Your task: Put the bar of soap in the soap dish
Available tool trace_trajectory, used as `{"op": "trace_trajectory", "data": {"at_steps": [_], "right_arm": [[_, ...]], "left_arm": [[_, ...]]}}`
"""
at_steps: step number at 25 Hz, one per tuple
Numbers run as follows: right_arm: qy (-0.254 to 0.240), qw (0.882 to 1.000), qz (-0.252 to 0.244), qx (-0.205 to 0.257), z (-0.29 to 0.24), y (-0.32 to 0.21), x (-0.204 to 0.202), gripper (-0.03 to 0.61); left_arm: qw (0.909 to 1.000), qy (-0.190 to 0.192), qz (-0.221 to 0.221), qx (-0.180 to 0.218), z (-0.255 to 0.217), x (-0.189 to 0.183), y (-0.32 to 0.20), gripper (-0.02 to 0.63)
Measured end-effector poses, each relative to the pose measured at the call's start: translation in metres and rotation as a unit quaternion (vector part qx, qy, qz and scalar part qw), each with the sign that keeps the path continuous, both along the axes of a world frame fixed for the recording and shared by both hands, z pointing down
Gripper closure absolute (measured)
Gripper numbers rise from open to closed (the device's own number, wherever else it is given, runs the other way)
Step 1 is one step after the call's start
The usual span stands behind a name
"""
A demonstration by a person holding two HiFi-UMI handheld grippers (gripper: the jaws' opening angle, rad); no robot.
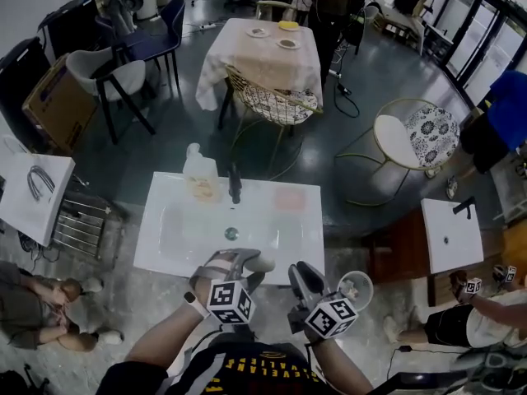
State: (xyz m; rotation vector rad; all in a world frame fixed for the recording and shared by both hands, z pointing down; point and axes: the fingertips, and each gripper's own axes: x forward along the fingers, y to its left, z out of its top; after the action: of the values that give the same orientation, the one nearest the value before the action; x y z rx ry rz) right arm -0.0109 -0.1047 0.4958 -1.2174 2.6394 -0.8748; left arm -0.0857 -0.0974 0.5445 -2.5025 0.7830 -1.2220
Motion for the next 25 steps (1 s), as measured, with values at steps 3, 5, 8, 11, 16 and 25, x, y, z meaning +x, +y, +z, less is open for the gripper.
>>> {"op": "trace_trajectory", "data": {"at_steps": [3, 5, 8, 11, 16, 25], "right_arm": [[-0.001, 1.000, 0.004, -0.005, 0.002, -0.002, -0.002, 0.466], [-0.003, 1.000, 0.008, -0.009, 0.004, -0.003, -0.003, 0.468], [-0.005, 1.000, 0.011, -0.010, 0.005, -0.005, -0.002, 0.468], [-0.007, 1.000, 0.012, -0.011, 0.007, -0.008, -0.002, 0.469], [-0.016, 1.000, 0.014, -0.018, 0.013, -0.019, 0.003, 0.471], [-0.036, 0.999, 0.017, -0.012, 0.014, -0.072, 0.019, 0.474]], "left_arm": [[1.0000, 0.000, 0.003, -0.002, 0.001, -0.003, -0.002, 0.359], [1.0000, -0.001, 0.005, -0.003, 0.002, -0.003, -0.003, 0.359], [1.0000, -0.004, 0.007, -0.002, 0.003, -0.003, -0.007, 0.359], [0.9999, -0.009, 0.010, 0.000, 0.001, -0.001, -0.012, 0.359], [0.9998, -0.014, 0.015, 0.006, -0.004, 0.007, -0.027, 0.359], [0.9996, -0.026, 0.013, 0.003, 0.000, 0.021, -0.076, 0.357]]}}
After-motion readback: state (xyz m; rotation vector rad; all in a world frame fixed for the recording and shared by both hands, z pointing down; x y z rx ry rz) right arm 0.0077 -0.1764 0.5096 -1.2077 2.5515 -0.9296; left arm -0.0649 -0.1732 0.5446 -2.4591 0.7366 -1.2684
